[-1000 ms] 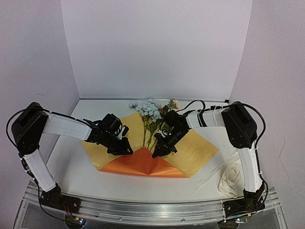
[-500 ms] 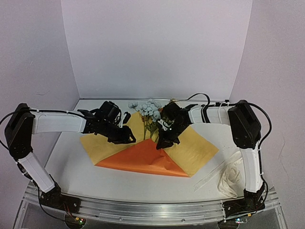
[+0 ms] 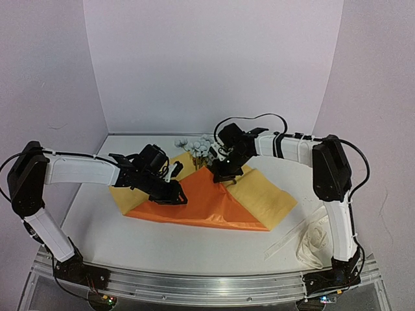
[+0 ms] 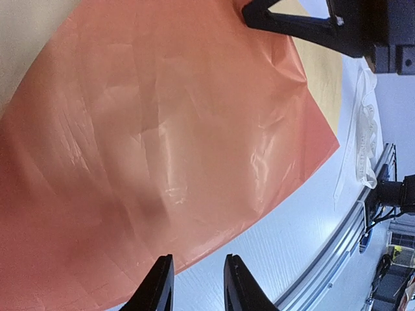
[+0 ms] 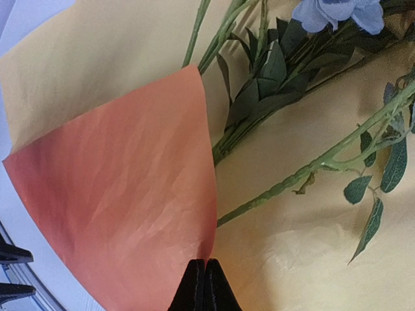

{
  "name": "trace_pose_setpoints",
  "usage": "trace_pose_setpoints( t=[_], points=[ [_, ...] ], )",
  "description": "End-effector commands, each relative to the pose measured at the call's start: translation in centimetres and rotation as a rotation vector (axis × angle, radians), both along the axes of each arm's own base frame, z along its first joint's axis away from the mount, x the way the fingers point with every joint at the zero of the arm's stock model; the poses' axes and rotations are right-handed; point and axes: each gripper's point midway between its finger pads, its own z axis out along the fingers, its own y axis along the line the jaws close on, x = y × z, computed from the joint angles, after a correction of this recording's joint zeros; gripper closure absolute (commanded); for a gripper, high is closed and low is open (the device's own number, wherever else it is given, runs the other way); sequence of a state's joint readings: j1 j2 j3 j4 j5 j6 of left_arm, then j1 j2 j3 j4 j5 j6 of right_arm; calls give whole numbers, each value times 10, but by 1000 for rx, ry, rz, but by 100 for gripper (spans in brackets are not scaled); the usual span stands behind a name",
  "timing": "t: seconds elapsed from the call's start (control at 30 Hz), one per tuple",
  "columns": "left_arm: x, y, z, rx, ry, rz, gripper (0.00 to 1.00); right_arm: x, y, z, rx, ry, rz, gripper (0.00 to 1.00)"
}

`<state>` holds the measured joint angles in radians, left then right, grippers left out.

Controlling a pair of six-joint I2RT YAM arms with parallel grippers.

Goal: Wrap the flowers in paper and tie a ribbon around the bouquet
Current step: Fold the bottom corner of the flattened wrapping paper at the center of the board.

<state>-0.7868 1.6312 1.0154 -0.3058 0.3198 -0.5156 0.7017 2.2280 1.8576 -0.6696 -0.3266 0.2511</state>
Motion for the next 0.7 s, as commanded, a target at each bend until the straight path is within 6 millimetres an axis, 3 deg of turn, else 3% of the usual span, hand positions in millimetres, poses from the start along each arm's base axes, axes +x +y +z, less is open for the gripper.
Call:
trace_pose_setpoints(
  t=[0.0,0.27,0.67],
  points=[
    [-9,-4,-13,-5,18,-32,73,10,-13,-18,-111,-43,7,100],
    [-22,5,-48,43,98,-18,78,11,-8,-23,-103,-28,8,100],
    [-32,10,-71,71,143,12,81,6,4,-23,-83,3,22,97]
  ],
)
